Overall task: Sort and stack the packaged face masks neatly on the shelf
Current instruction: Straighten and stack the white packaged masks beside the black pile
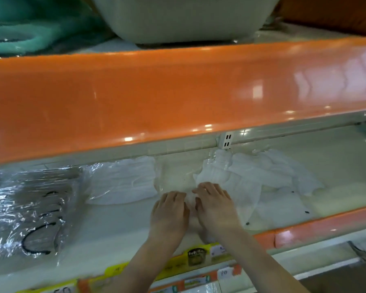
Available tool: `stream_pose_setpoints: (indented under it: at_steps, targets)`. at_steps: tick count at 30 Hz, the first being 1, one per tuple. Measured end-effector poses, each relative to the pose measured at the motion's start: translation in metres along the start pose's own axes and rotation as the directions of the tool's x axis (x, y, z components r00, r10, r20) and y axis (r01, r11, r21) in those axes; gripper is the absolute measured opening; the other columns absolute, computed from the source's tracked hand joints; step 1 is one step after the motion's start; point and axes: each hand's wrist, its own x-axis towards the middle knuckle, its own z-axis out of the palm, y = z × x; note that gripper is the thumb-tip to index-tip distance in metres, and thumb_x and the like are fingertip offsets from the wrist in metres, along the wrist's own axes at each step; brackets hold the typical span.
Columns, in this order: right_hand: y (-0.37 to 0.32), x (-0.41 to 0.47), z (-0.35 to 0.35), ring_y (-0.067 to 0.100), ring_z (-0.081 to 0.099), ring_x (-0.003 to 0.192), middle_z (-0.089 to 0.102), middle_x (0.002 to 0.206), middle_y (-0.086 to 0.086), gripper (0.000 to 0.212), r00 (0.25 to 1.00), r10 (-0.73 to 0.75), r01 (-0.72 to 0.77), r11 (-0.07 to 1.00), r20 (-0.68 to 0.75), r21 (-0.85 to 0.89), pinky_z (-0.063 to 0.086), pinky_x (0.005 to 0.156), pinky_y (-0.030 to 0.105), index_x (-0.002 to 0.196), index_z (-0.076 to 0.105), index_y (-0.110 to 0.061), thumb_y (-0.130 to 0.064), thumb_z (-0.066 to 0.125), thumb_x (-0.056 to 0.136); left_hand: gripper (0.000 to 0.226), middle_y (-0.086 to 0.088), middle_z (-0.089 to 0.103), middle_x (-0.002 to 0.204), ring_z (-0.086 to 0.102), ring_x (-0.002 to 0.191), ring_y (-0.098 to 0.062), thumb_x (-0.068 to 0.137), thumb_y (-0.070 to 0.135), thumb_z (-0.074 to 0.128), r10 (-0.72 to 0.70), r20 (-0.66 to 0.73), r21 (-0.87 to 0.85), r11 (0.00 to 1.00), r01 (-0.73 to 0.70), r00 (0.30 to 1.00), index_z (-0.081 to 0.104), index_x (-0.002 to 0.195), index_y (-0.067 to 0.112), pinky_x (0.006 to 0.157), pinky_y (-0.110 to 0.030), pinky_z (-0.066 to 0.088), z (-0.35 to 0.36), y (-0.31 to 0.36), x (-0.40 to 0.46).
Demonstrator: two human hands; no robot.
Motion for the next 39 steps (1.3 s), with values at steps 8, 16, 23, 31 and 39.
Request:
stream_pose_setpoints:
  at_steps: [8,16,23,31,39]
  targets:
    - [0.052,-0.034,-0.024,0.035,0.047,0.124,0.05,0.132,0.013,0.069,0.976,0.164,-0.143,0.979,0.14,-0.148,0.045,0.096,0.043,0.129,0.053,-0.01,-0.041,0.074,0.071,0.03,0.007,0.068,0.082,0.065,0.075,-0.013,0.071,0.026,0.04,0.156,-0.062,-0.1,0.982,-0.162,0.986,0.068,0.081,0.018,0.056,-0.02,0.05,0.029,0.053,-0.007]
    - [0.075,-0.049,-0.02,0.03,0.066,0.093,0.067,0.104,0.015,0.077,0.986,0.126,-0.109,0.982,0.109,-0.151,0.056,0.074,0.034,0.102,0.067,-0.004,-0.04,0.087,0.037,0.036,-0.006,0.069,0.101,0.067,0.092,-0.023,0.081,0.026,0.041,0.109,-0.034,-0.104,0.988,-0.111,0.994,0.066,0.101,0.009,0.074,-0.03,0.055,0.047,0.068,-0.008]
    - [0.08,-0.051,-0.015,0.028,0.065,0.093,0.067,0.103,0.009,0.059,0.995,0.097,-0.095,0.988,0.006,-0.121,0.055,0.07,0.036,0.101,0.066,-0.009,-0.033,0.085,0.05,0.037,-0.007,0.069,0.105,0.065,0.099,-0.026,0.086,0.024,0.04,0.14,-0.029,-0.096,0.985,-0.142,0.99,0.067,0.104,0.007,0.085,-0.034,0.052,0.051,0.067,-0.009]
    - [0.078,-0.057,-0.026,0.022,0.063,0.097,0.065,0.107,0.001,0.042,0.997,0.065,-0.065,0.998,-0.044,-0.003,0.053,0.074,0.034,0.111,0.06,-0.015,-0.046,0.056,0.083,0.026,0.008,0.059,0.112,0.056,0.098,-0.002,0.096,0.012,0.05,-0.068,0.02,-0.544,0.836,0.068,0.997,0.06,0.114,0.027,0.084,-0.013,0.044,0.036,0.084,-0.008]
    - [0.064,-0.056,-0.068,0.005,0.038,0.126,0.043,0.138,-0.009,0.08,0.998,0.047,-0.036,0.959,-0.033,0.28,0.033,0.101,0.019,0.143,0.034,-0.019,-0.064,0.047,0.078,0.022,0.006,0.073,0.092,0.066,0.082,-0.01,0.096,0.02,0.051,-0.228,0.076,-0.948,0.285,0.141,0.971,0.073,0.094,0.024,0.07,-0.021,0.051,-0.024,0.121,0.001]
